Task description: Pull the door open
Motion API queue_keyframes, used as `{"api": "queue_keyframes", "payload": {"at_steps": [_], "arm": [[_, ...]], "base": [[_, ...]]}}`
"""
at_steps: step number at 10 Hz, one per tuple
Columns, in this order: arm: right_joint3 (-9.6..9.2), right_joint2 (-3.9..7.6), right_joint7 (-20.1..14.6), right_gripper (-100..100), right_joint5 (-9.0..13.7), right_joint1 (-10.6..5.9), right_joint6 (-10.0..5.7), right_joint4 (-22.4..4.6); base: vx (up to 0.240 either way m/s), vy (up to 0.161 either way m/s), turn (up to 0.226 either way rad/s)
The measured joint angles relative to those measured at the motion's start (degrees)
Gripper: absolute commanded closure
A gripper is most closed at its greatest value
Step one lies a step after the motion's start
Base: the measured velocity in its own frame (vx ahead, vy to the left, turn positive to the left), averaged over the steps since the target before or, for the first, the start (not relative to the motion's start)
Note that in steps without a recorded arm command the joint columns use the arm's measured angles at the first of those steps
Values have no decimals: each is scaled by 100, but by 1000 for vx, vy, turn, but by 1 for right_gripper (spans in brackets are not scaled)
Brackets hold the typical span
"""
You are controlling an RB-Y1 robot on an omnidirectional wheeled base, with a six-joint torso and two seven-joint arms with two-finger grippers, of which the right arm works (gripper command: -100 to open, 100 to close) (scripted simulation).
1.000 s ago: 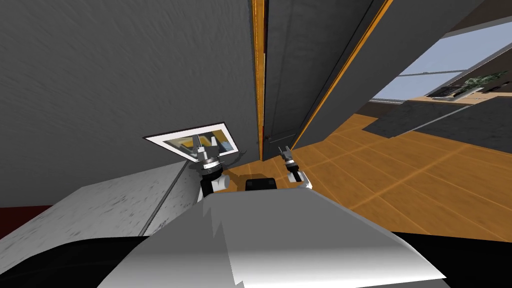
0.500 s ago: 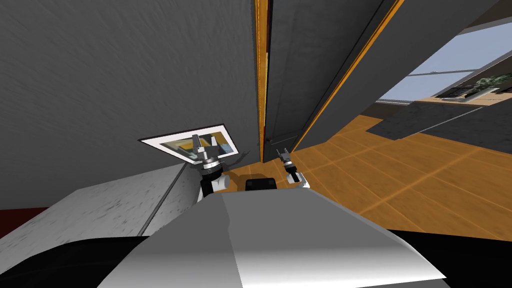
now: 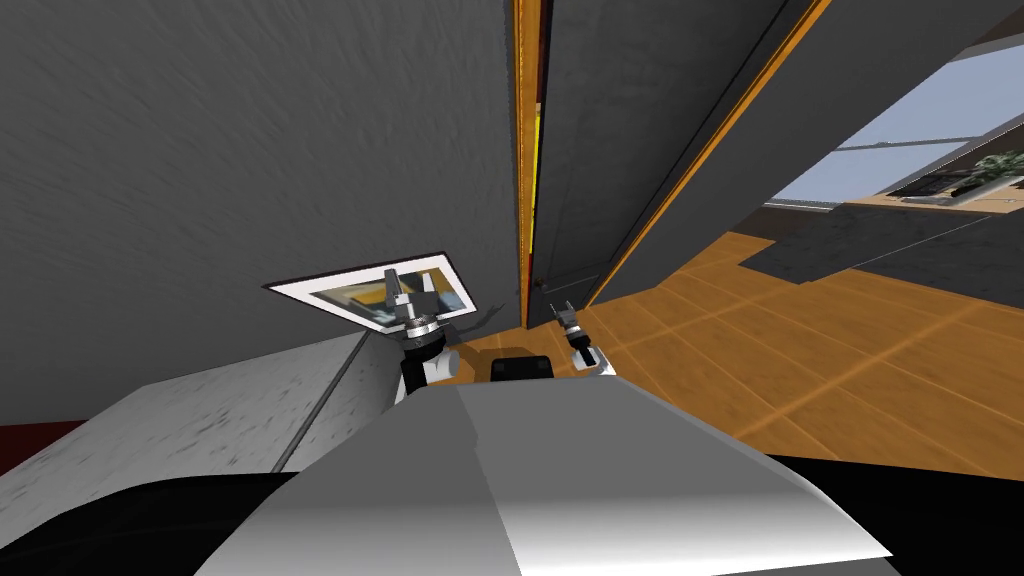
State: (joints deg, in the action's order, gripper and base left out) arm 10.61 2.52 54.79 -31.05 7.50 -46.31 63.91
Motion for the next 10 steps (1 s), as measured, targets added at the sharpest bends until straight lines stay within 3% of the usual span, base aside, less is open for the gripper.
{"api": "queue_keyframes", "payload": {"at_steps": [10], "arm": [[190, -232, 799, -100, -415, -284, -200, -1096]], "base": [[98, -12, 4]]}}
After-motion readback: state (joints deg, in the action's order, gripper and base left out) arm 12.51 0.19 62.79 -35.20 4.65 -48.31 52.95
